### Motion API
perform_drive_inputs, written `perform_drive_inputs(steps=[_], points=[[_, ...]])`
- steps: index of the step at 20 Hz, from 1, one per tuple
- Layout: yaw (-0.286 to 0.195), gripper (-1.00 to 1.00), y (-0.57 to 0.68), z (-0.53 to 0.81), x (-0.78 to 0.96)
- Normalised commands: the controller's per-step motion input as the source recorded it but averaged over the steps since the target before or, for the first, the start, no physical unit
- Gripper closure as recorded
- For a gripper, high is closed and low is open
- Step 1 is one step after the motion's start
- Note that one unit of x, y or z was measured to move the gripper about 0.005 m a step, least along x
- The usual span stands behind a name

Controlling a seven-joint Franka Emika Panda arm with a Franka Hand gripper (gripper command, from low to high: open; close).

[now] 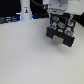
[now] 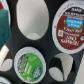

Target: Open the kcup holder, insert the kcup into the holder, and close the kcup holder

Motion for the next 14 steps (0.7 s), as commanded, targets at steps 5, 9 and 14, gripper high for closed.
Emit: perform_drive_inputs(steps=[5, 9, 14], points=[[-0.037, -1.0, -0.42, 0.1, 0.45], [-0.03, -1.0, -0.41, 0.05, 0.42], [0.005, -1.0, -0.17, 0.0, 0.33]])
